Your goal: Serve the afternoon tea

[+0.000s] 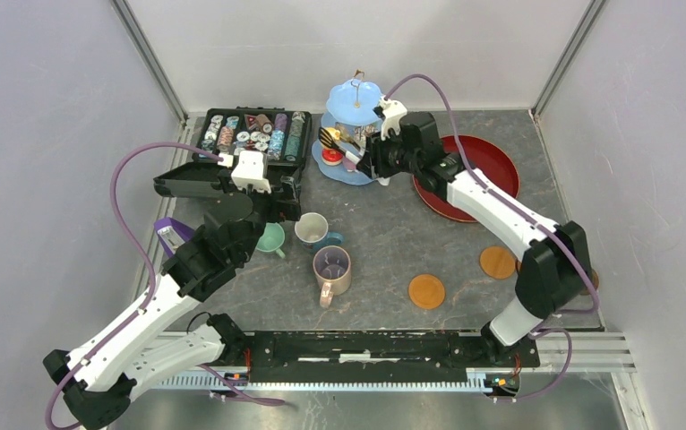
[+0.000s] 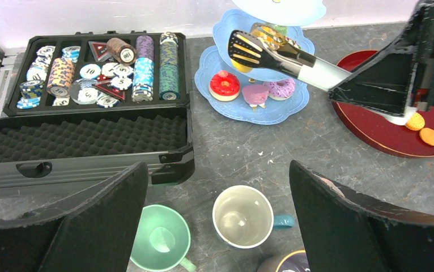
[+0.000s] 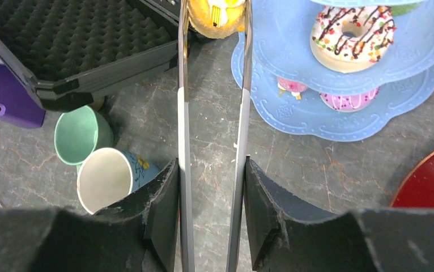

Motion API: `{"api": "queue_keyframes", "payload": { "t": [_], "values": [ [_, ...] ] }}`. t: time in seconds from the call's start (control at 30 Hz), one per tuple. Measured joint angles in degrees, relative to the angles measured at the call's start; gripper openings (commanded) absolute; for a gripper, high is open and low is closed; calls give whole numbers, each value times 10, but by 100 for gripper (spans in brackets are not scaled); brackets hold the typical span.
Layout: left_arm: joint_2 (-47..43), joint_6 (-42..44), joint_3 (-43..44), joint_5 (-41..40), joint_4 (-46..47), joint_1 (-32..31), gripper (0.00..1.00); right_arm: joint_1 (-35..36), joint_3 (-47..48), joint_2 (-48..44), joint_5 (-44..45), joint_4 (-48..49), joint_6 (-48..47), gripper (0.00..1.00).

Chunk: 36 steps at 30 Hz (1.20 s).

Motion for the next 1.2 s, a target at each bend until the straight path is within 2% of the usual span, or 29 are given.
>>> {"api": "queue_keyframes", "payload": {
  "t": [0.4, 0.8, 1.0, 1.2],
  "values": [
    [2, 0, 0, -4, 3, 0, 100, 17, 56, 80, 62, 6, 7, 23],
    [3, 0, 0, -4, 3, 3, 99, 34, 33, 114, 156, 127, 71, 24],
    [3, 0, 0, -4, 3, 4, 99, 38, 33, 148, 189, 156, 81, 29],
    [3, 0, 0, -4, 3, 4, 99, 38, 41, 178, 200, 161, 80, 41]
  ]
}}
